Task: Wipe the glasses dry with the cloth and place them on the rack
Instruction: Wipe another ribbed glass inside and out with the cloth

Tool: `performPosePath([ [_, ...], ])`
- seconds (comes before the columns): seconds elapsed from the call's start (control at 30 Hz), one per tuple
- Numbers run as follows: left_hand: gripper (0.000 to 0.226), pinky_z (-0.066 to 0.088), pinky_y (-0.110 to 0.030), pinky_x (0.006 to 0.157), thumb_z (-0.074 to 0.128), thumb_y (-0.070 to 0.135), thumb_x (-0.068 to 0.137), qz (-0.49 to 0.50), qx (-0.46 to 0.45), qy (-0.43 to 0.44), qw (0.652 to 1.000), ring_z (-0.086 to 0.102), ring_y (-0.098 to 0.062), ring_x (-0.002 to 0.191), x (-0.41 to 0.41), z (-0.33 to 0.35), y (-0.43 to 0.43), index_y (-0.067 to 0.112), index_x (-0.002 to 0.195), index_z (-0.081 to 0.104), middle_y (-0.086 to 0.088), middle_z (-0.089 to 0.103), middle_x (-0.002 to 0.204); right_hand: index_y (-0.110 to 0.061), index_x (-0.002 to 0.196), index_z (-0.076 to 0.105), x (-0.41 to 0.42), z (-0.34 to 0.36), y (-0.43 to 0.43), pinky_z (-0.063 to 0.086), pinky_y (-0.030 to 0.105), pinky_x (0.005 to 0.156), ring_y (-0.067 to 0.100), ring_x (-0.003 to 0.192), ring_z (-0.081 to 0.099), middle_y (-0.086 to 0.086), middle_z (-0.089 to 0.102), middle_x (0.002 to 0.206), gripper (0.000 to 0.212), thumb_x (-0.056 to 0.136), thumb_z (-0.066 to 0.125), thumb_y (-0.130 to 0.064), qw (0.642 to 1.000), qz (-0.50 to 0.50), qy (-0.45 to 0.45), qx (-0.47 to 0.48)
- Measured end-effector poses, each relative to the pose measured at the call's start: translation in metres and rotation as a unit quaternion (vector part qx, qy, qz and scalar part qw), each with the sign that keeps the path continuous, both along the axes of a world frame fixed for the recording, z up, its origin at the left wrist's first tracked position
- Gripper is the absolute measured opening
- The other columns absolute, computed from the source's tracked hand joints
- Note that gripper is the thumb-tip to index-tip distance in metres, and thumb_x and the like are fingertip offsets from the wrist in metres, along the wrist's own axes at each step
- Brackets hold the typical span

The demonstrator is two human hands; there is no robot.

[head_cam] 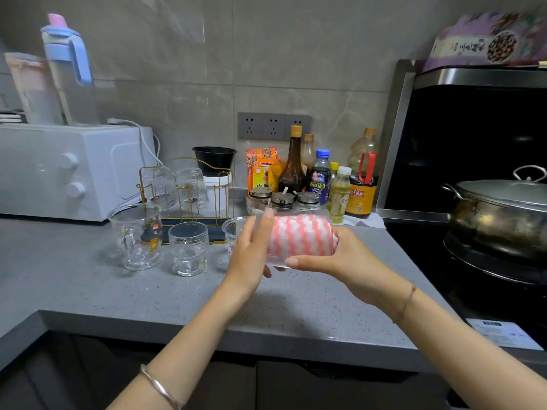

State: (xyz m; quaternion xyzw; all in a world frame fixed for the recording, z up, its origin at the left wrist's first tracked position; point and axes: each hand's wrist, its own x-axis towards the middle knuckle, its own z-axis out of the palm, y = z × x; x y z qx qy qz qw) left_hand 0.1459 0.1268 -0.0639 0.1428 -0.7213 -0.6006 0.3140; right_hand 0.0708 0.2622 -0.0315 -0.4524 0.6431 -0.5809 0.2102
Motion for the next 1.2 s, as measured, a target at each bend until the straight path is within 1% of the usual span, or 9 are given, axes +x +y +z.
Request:
performPosePath([
  [0.13,0.041,0.044,-0.012,0.051,0.037,0.07,0.076,-0.011,-0.13,0.087,0.988,0.059,0.001,0.07,0.004,-0.005,-0.001,0.039,0.103,0.046,0.016,0.062,0.083,-0.016,0.103,0.069,-0.003,0.001,0.002,0.053,0.02,0.08,0.017,0.097,0.069,0.005,0.073,0.104,0.031,0.074,0.071,-0.007,0.991,0.088,-0.098,-0.034],
  [0.27,0.058,0.051,-0.019,0.077,0.037,0.083,0.078,-0.024,-0.192,0.127,0.973,0.06,0.002,0.093,0.006,-0.01,-0.005,0.04,0.117,0.041,0.034,0.055,0.103,-0.02,0.108,0.066,-0.002,0.003,0.007,0.053,0.019,0.077,0.014,0.098,0.069,0.001,0.073,0.107,0.025,0.085,0.064,-0.011,0.978,0.135,-0.154,-0.043],
  [0.4,0.062,0.048,-0.049,0.087,0.028,0.092,0.069,-0.036,-0.173,0.084,0.981,0.053,-0.022,0.119,0.006,-0.008,-0.004,0.06,0.122,0.034,0.046,0.038,0.126,-0.017,0.113,0.063,-0.004,0.002,0.006,0.054,0.026,0.089,0.022,0.107,0.066,0.007,0.07,0.115,0.03,0.084,0.06,-0.017,0.984,0.1,-0.142,-0.041],
  [0.5,0.059,0.054,-0.037,0.073,0.022,0.081,0.079,-0.023,-0.145,0.041,0.988,0.053,-0.032,0.12,0.006,-0.001,0.002,0.059,0.133,0.029,0.029,0.029,0.144,-0.02,0.1,0.067,-0.004,0.003,0.006,0.053,0.017,0.08,0.013,0.095,0.07,-0.001,0.074,0.1,0.019,0.082,0.063,-0.015,0.995,0.056,-0.075,-0.03],
  [0.6,0.052,0.043,-0.018,0.045,0.019,0.067,0.095,-0.02,-0.072,0.004,0.997,0.063,-0.028,0.093,0.001,0.0,0.001,0.047,0.141,0.03,0.007,0.035,0.149,-0.021,0.096,0.066,-0.004,0.003,0.006,0.052,0.013,0.073,0.008,0.088,0.07,-0.007,0.075,0.093,0.018,0.079,0.071,-0.013,1.0,0.011,-0.004,-0.009],
  [0.7,0.057,0.043,-0.017,0.046,0.024,0.067,0.093,-0.027,0.005,-0.007,1.0,0.06,-0.027,0.107,-0.002,0.0,-0.002,0.034,0.137,0.041,-0.004,0.051,0.138,-0.028,0.089,0.065,-0.002,0.007,0.007,0.051,0.01,0.067,-0.001,0.083,0.069,-0.02,0.073,0.081,0.022,0.076,0.076,-0.014,0.998,-0.016,0.067,0.005],
  [0.8,0.046,0.042,-0.016,0.049,0.024,0.055,0.1,0.001,0.0,0.021,1.0,0.06,-0.018,0.093,-0.002,0.0,0.001,0.025,0.128,0.044,-0.004,0.06,0.113,-0.026,0.09,0.067,-0.001,0.011,0.007,0.053,0.012,0.071,0.003,0.085,0.071,-0.013,0.074,0.085,0.026,0.073,0.079,-0.011,0.996,-0.01,0.084,0.015],
  [1.0,0.059,0.051,-0.017,0.071,0.031,0.087,0.074,0.019,-0.17,0.12,0.978,0.059,-0.001,0.091,0.001,-0.006,-0.002,0.044,0.113,0.042,0.027,0.058,0.099,-0.022,0.094,0.068,0.002,0.016,0.009,0.054,0.017,0.073,0.011,0.087,0.071,-0.004,0.075,0.091,0.029,0.073,0.072,-0.002,0.996,0.077,-0.052,-0.013],
  [1.2,0.056,0.05,-0.025,0.091,0.029,0.084,0.079,-0.007,-0.211,0.151,0.966,0.053,0.004,0.112,0.005,-0.008,-0.001,0.05,0.122,0.039,0.04,0.044,0.12,-0.023,0.1,0.069,0.001,0.016,0.011,0.057,0.024,0.076,0.018,0.091,0.071,0.004,0.074,0.101,0.025,0.077,0.061,-0.025,0.982,0.105,-0.152,-0.03],
])
